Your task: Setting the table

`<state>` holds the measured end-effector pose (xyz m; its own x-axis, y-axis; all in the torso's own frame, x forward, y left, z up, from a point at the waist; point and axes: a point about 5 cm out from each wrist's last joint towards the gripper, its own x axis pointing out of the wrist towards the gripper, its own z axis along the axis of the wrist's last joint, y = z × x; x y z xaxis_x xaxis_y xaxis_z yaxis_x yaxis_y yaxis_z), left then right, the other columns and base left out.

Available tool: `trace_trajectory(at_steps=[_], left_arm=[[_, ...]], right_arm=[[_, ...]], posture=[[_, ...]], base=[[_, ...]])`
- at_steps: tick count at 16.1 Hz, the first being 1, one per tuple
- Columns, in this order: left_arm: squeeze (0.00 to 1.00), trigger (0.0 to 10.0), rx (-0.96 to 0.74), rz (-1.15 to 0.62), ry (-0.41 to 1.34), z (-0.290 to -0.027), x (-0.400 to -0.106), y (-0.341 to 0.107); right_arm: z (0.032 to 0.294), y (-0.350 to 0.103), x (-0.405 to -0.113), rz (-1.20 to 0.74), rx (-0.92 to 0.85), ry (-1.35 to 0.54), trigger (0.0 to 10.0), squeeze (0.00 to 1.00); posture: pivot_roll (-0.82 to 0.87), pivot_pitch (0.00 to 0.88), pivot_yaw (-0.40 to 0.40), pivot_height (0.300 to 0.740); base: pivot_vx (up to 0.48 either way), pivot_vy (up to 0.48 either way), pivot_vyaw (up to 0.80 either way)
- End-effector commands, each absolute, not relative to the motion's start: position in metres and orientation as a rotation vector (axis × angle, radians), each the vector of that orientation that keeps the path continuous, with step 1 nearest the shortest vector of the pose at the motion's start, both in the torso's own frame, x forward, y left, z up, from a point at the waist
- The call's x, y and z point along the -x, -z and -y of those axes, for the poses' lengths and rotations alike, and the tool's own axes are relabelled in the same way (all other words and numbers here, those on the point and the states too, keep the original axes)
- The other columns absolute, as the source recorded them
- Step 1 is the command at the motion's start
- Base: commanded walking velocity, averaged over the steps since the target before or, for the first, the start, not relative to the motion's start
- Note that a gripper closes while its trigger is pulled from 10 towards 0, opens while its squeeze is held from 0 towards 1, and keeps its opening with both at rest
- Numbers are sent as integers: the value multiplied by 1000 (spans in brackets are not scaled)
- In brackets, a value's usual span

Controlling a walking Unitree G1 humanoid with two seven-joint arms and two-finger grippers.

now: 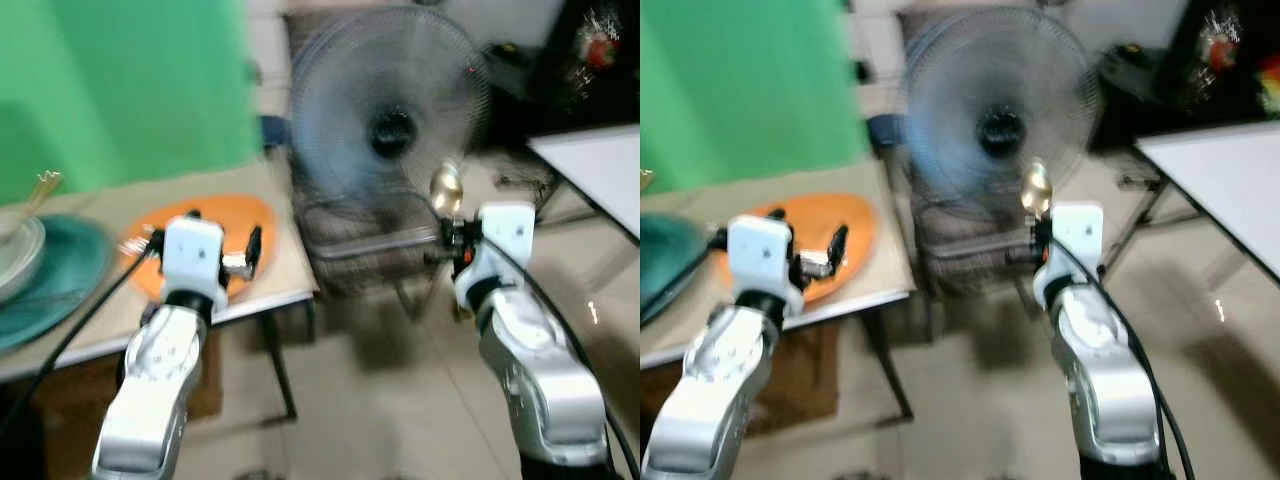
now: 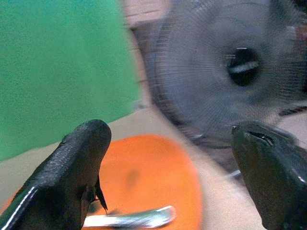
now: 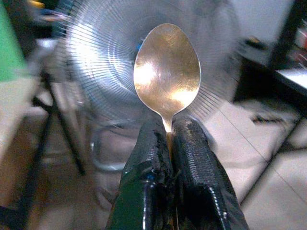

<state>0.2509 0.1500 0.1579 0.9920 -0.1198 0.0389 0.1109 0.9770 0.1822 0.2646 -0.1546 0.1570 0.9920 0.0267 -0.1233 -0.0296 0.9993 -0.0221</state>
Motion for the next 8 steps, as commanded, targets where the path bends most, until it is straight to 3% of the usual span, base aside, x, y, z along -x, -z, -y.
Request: trace_trajectory(at_steps=[1, 8], left_arm=[[0, 10000, -191, 54, 129, -148, -252, -158], [0, 10000, -176, 94, 115, -144, -266, -163]], right_arm=[[162, -155, -262, -136, 8, 24, 10000, 0], [172, -160, -263, -112, 40, 65, 10000, 0]], posture=[[64, 0, 32, 740], [17, 0, 35, 740]], base=[[0, 0, -800], [0, 0, -800]])
